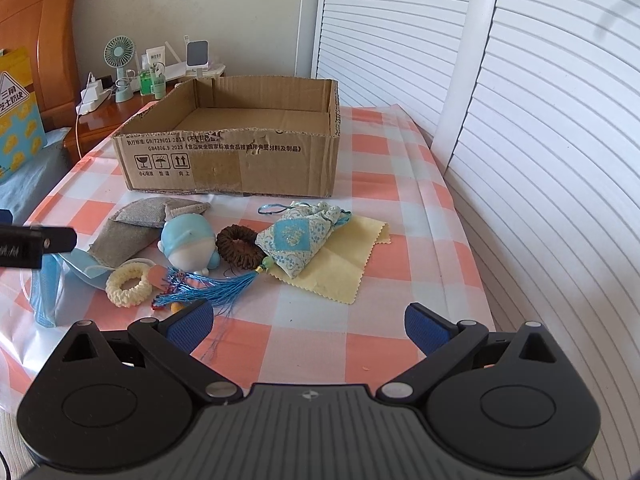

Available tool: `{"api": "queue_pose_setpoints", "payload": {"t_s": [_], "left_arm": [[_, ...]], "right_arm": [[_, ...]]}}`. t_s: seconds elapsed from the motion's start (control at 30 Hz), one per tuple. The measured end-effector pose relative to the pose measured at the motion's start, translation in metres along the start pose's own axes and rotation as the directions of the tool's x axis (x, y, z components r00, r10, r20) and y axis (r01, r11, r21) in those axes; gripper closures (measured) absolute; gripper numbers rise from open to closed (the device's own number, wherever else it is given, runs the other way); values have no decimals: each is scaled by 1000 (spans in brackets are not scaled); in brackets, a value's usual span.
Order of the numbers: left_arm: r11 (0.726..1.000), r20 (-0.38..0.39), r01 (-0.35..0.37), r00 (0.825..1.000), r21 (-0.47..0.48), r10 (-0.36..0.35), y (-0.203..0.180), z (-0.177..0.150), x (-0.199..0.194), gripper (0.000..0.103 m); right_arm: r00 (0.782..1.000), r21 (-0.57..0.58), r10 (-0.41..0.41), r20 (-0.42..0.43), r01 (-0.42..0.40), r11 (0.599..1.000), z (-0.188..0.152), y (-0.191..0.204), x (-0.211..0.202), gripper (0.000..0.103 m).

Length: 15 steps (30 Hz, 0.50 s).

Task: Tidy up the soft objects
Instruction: 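Move the left tool to the blue face mask while the right tool approaches the cream hair ring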

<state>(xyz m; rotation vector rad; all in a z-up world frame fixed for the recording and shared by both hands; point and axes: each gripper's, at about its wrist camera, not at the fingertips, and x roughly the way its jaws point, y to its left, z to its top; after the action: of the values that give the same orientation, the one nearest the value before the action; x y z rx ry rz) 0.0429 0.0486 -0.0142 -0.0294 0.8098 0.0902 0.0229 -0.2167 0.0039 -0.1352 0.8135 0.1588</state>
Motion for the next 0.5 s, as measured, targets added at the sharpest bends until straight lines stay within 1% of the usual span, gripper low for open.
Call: {"api": "queue_pose_setpoints", "payload": {"t_s": [0.07, 0.17, 0.33, 0.5], "left_arm": [[1000, -26, -8, 1000, -18, 7, 3, 2, 11, 0], [999, -62, 2, 998, -33, -4, 7, -3, 21, 0], [1000, -106, -21, 994, 3, 22, 11, -17, 24, 0], [999, -141, -42, 989, 12, 44, 24, -28, 27, 0]], "right_arm": [[1000, 2, 0, -6, 0, 1000, 0, 0, 2, 0], [1000, 1, 0, -11, 0, 1000, -1, -1, 4, 0], [1000, 7, -6, -26, 6, 1000, -2, -5, 11, 0], [999, -1, -10, -47, 10, 1000, -4, -5, 18, 0]]}}
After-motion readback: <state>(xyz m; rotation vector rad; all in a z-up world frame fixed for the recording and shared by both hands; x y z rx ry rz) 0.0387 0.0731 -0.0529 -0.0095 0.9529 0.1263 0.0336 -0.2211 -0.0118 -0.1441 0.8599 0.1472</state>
